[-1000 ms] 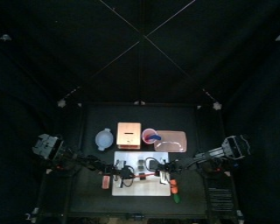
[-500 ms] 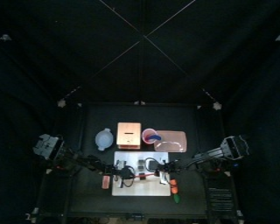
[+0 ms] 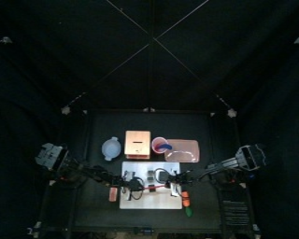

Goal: Place sushi on board then cut the sushi with the knife then place the pieces on the plate
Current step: Cut the sushi into 4 pieces

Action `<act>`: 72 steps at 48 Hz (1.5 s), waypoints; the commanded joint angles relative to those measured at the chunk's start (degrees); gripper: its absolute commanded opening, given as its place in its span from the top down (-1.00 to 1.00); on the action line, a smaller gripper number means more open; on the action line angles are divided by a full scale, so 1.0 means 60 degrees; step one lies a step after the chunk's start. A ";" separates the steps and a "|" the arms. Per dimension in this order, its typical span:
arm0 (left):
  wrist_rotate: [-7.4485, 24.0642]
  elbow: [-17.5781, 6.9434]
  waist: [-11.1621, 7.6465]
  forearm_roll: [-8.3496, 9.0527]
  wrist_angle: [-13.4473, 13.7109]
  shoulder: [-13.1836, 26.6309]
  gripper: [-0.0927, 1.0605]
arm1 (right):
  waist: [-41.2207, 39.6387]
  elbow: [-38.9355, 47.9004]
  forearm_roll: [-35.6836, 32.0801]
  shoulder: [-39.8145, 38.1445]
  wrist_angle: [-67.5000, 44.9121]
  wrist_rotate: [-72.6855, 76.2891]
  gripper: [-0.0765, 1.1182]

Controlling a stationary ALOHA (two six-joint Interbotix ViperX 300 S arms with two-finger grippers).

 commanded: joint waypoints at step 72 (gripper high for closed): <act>0.0059 -0.0176 -0.0073 0.0117 -0.0029 -0.0278 0.11 | -0.0205 -0.0073 -0.0073 -0.0322 -0.0059 0.0117 0.18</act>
